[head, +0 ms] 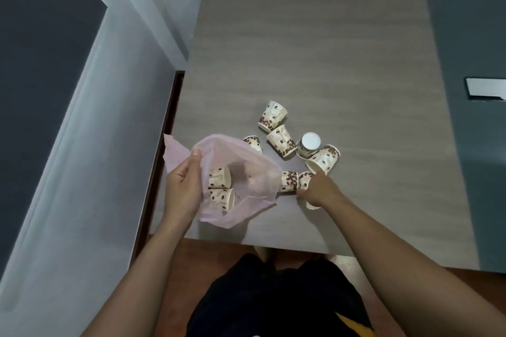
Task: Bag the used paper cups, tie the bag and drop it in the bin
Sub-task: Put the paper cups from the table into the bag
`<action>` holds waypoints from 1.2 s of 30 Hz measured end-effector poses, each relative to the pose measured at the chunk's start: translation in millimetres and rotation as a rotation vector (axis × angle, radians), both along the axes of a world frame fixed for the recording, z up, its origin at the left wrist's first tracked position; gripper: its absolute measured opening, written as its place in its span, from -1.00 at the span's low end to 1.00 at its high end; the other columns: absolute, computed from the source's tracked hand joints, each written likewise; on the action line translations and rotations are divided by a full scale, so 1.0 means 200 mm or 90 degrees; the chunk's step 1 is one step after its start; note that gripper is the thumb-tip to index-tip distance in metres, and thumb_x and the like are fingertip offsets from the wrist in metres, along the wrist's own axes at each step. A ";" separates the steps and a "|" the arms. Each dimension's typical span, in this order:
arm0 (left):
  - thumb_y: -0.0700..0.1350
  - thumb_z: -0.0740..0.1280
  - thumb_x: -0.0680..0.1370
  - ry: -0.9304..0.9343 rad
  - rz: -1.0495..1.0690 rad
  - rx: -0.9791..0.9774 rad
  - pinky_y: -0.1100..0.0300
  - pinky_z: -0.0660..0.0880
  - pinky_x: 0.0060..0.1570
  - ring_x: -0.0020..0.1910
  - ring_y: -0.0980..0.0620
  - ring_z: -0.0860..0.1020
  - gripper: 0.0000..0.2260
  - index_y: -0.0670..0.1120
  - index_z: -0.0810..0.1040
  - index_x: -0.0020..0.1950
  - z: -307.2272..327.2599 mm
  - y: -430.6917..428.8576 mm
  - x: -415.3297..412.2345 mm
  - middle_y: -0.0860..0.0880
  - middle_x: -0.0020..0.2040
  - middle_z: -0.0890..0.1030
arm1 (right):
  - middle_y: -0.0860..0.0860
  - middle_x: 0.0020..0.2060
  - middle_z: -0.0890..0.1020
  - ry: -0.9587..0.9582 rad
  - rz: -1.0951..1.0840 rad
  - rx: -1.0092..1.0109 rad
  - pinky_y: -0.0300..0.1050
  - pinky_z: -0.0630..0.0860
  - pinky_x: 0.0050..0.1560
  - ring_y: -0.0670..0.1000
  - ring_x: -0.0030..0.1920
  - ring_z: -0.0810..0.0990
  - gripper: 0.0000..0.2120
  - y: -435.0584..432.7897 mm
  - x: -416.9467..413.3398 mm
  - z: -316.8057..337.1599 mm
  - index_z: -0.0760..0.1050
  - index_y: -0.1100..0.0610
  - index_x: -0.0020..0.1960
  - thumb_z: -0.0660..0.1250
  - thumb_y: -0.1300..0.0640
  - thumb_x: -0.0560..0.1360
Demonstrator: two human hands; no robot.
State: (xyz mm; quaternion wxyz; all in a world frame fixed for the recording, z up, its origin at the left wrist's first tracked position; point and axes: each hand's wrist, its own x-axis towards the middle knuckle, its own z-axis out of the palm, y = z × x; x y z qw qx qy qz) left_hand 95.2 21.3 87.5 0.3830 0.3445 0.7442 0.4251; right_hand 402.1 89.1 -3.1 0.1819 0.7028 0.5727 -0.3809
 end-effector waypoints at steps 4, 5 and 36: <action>0.43 0.29 0.69 -0.023 0.019 -0.005 0.32 0.38 -0.47 -0.48 0.15 0.42 -0.30 -0.22 0.48 -0.22 -0.01 0.02 -0.03 0.10 -0.46 0.42 | 0.21 0.28 0.70 0.003 0.074 -0.035 -0.07 0.49 0.03 0.22 0.27 0.67 -0.39 0.08 0.02 0.24 0.62 0.25 0.35 0.46 -0.26 0.60; 0.45 0.29 0.68 -0.036 0.023 -0.011 0.30 0.42 -0.45 -0.46 0.13 0.46 -0.28 -0.24 0.51 -0.19 -0.01 0.03 -0.04 0.05 -0.44 0.46 | 0.19 0.23 0.71 0.021 0.065 -0.025 -0.05 0.53 0.03 0.21 0.22 0.68 -0.39 0.09 0.01 0.31 0.61 0.22 0.34 0.48 -0.27 0.57; 0.26 0.29 0.78 -0.090 -0.004 -0.027 0.29 0.37 -0.43 -0.47 0.13 0.41 -0.52 0.13 0.73 -0.25 0.00 -0.01 -0.05 0.09 -0.44 0.43 | 0.19 0.48 0.56 0.192 0.044 0.151 0.04 0.50 0.46 0.21 0.45 0.59 -0.44 -0.04 -0.18 0.09 0.47 0.20 0.55 0.52 0.19 0.60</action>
